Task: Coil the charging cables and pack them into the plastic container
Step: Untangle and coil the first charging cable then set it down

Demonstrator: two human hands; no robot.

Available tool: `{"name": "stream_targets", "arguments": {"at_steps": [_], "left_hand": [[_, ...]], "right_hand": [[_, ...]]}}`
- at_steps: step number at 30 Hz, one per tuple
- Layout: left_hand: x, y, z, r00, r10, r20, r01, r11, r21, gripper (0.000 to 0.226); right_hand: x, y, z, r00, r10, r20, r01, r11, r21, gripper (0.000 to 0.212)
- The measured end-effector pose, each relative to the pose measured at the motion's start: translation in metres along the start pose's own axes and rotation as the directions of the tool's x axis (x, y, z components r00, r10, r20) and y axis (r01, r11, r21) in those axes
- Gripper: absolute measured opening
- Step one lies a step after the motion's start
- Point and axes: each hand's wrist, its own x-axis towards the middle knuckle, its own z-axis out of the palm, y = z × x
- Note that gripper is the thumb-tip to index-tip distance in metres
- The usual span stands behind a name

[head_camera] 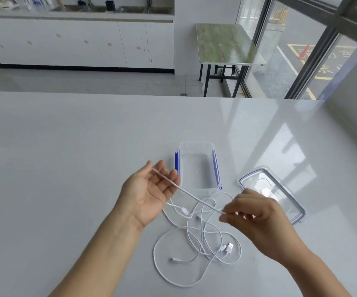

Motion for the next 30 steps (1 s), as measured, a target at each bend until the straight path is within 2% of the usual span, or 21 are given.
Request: {"name": "stream_targets", "arguments": {"at_steps": [2,4,6,8,10,12,13,15,17,18,20,22,26,30], "left_hand": [[0.003,0.015,0.001,0.998,0.065,-0.004,-0.065,0.998,-0.006,0.031],[0.006,0.023,0.002,0.994,0.111,-0.002,-0.111,0.994,0.01,0.032],[0.008,0.021,0.003,0.992,0.126,0.03,-0.127,0.99,0.055,0.034],[0.006,0.013,0.004,0.986,0.14,0.087,-0.149,0.982,0.114,0.034],[0.003,0.001,0.005,0.975,0.174,0.139,-0.197,0.966,0.166,0.033],[0.001,-0.011,0.005,0.97,0.181,0.165,-0.211,0.96,0.187,0.032],[0.001,-0.016,0.005,0.97,0.171,0.175,-0.204,0.96,0.191,0.032],[0.0,-0.023,0.005,0.967,0.156,0.203,-0.198,0.958,0.205,0.032],[-0.001,-0.023,0.004,0.962,0.163,0.218,-0.211,0.953,0.219,0.032],[-0.001,-0.019,0.005,0.962,0.176,0.211,-0.221,0.951,0.216,0.032],[0.0,-0.007,0.005,0.964,0.198,0.175,-0.229,0.956,0.182,0.034],[0.003,0.007,0.005,0.967,0.219,0.129,-0.234,0.965,0.121,0.034],[0.008,0.03,0.003,0.963,0.257,0.084,-0.263,0.962,0.069,0.032],[-0.004,0.031,0.005,0.951,0.254,0.175,-0.274,0.956,0.102,0.024]], "right_hand": [[-0.011,0.012,-0.002,0.984,0.127,0.125,-0.12,0.991,-0.061,0.015],[-0.016,0.026,0.006,0.915,0.325,0.24,-0.259,0.928,-0.268,0.02],[-0.015,0.036,0.02,0.865,0.42,0.273,-0.284,0.861,-0.422,0.016],[-0.008,0.037,0.033,0.849,0.441,0.293,-0.26,0.829,-0.495,0.008],[0.0,0.032,0.045,0.851,0.421,0.314,-0.266,0.861,-0.434,0.034],[0.011,0.018,0.057,0.867,0.391,0.309,-0.354,0.92,-0.171,0.049],[0.018,0.008,0.062,0.866,0.393,0.31,-0.419,0.908,0.021,0.049],[0.031,-0.008,0.074,0.863,0.389,0.322,-0.492,0.792,0.362,0.034],[0.038,-0.016,0.081,0.893,0.382,0.239,-0.451,0.736,0.506,0.012],[0.039,-0.017,0.083,0.908,0.378,0.182,-0.416,0.753,0.51,0.012],[0.036,-0.012,0.084,0.931,0.348,0.109,-0.361,0.842,0.401,0.019],[0.032,-0.006,0.083,0.94,0.318,0.123,-0.34,0.904,0.261,0.021],[0.026,0.009,0.08,0.894,0.371,0.252,-0.414,0.899,0.144,0.022],[0.021,0.015,0.074,0.856,0.423,0.296,-0.471,0.875,0.113,0.023]]}}
